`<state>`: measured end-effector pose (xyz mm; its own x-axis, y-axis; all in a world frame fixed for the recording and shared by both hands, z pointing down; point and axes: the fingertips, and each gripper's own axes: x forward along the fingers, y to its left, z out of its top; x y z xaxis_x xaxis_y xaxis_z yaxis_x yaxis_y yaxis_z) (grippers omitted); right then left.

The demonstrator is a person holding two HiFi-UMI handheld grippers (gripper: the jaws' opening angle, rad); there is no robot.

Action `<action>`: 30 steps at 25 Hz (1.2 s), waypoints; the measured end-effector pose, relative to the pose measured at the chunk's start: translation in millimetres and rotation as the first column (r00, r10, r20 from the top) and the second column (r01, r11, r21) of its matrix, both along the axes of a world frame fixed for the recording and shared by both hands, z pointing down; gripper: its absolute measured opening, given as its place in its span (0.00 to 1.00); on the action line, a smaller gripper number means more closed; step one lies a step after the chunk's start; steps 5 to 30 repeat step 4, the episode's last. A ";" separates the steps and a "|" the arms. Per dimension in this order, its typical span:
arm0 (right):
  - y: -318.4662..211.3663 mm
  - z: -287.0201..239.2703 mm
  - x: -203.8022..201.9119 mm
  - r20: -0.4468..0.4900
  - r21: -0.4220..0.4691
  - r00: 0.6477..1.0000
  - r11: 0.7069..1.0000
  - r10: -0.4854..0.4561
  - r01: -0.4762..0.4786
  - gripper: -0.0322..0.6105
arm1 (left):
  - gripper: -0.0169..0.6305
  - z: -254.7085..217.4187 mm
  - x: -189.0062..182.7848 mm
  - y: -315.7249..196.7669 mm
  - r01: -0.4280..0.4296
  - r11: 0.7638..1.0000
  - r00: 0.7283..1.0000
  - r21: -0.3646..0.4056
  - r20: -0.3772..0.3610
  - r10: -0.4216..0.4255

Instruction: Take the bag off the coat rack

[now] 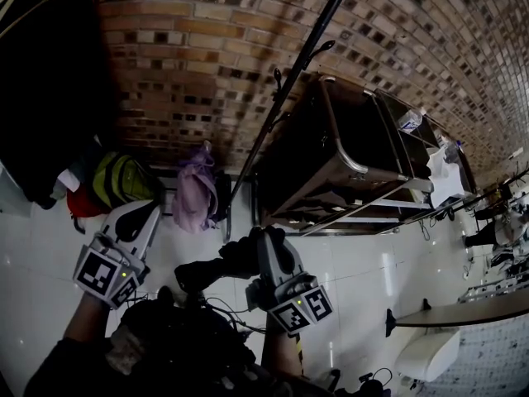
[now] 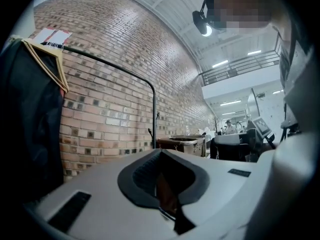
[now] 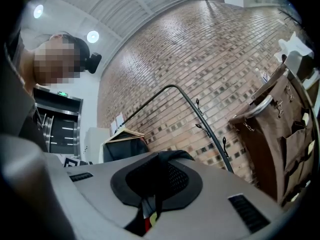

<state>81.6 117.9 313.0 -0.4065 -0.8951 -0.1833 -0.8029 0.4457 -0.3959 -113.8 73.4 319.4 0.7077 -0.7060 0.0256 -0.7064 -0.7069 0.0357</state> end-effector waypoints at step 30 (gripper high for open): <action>1.4 0.0 -12.7 -0.001 0.002 1.000 1.000 -0.007 0.007 0.10 | 0.09 -3.8 -7.0 3.0 -0.008 1.000 1.000 0.004 -0.008 0.008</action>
